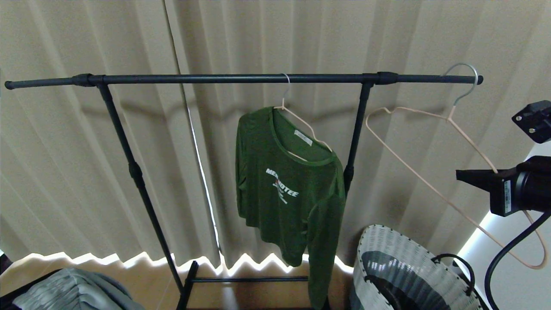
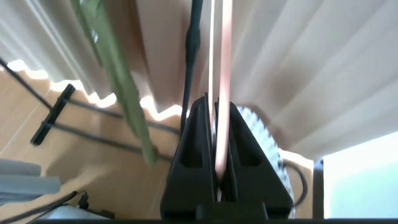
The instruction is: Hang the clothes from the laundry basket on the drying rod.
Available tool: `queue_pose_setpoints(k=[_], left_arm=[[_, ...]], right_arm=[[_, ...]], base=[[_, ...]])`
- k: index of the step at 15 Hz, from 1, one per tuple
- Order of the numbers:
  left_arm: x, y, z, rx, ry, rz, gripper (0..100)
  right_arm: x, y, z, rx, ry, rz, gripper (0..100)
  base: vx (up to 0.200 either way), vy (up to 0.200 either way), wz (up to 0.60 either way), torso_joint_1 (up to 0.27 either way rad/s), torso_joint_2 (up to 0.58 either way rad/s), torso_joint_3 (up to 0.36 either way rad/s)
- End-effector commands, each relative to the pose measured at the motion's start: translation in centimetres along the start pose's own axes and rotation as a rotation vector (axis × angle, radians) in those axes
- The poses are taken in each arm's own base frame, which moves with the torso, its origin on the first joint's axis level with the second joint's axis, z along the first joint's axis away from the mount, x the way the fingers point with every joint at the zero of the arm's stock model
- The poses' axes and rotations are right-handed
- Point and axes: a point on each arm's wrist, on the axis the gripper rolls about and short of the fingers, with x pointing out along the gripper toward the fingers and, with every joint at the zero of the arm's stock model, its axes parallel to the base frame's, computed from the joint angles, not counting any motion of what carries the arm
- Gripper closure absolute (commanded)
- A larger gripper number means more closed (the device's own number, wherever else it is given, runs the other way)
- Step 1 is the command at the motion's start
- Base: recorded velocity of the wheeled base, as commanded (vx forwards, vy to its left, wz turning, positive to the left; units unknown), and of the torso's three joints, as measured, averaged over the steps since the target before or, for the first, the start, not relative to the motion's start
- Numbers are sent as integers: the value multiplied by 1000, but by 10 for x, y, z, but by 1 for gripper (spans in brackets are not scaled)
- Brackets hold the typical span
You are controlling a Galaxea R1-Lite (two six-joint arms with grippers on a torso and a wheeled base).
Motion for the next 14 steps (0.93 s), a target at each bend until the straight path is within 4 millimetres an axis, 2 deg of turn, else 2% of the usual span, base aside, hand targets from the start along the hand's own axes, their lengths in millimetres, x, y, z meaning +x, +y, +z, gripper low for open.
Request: queue_pose_setpoints(k=[1,11,14], left_arm=[[0,0,0,0,-3,0,100],[-2,0,3,-3,-20,-5,100],[-1,0,3,-3,-18,-5,100]], right_arm=[[-3,0,-3,1,1,3,100],[-5,3,-7,-4,4,19,100],[-5,3,-7,-2,4,19,100]], base=[[-200,0,0,7,2,2],[0,0,0,0,0,0],[0,200,0,1,1,2]])
